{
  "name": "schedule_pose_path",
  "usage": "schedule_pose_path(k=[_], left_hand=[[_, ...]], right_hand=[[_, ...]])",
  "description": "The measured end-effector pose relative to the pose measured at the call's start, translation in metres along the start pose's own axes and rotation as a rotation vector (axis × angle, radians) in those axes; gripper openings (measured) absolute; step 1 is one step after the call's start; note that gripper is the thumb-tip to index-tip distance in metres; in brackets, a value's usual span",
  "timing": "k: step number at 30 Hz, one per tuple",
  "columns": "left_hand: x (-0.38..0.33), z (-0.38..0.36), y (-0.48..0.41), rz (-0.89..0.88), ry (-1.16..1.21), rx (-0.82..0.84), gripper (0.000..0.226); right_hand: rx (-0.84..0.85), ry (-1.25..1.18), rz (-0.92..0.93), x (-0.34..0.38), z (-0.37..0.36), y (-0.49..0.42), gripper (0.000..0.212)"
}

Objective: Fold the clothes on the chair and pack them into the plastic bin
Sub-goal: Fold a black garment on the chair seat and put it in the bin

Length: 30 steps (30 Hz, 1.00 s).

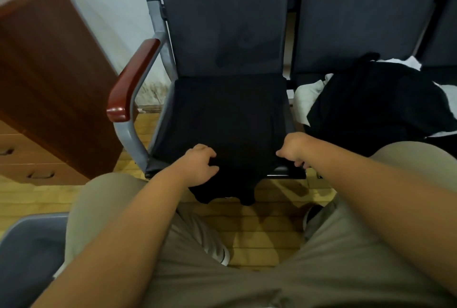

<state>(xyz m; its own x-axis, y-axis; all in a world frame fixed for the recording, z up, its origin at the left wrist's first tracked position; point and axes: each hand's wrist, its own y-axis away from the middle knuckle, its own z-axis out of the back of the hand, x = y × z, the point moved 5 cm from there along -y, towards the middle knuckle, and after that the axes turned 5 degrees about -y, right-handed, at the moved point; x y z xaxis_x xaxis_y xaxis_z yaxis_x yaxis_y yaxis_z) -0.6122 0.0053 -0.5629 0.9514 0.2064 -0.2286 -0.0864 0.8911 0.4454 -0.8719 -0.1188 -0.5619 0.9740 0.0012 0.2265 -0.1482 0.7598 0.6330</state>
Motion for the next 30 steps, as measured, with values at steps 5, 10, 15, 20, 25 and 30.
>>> schedule_pose_path(k=[5,10,15,20,25,30], left_hand=[[-0.011,-0.006,-0.008,-0.036,-0.087,0.019,0.058],[-0.015,-0.004,-0.02,-0.036,-0.056,0.015,0.056],[-0.019,-0.01,-0.029,-0.048,-0.112,0.051,0.057],[-0.017,-0.007,-0.035,-0.059,-0.138,0.039,0.056],[-0.015,-0.007,-0.039,-0.058,-0.154,0.046,0.057],[-0.018,-0.005,-0.04,-0.058,-0.162,0.055,0.056]], right_hand=[[0.012,-0.154,0.031,-0.012,-0.004,-0.009,0.019],[0.007,-0.482,-0.066,-0.022,0.0,-0.01,0.036],[0.075,-0.57,-0.17,-0.034,-0.009,-0.016,0.048],[0.115,-0.586,-0.193,-0.05,0.002,-0.021,0.042],[0.167,-0.532,-0.194,-0.065,0.007,-0.032,0.02],[0.102,-0.569,-0.091,-0.052,0.014,-0.031,0.024]])
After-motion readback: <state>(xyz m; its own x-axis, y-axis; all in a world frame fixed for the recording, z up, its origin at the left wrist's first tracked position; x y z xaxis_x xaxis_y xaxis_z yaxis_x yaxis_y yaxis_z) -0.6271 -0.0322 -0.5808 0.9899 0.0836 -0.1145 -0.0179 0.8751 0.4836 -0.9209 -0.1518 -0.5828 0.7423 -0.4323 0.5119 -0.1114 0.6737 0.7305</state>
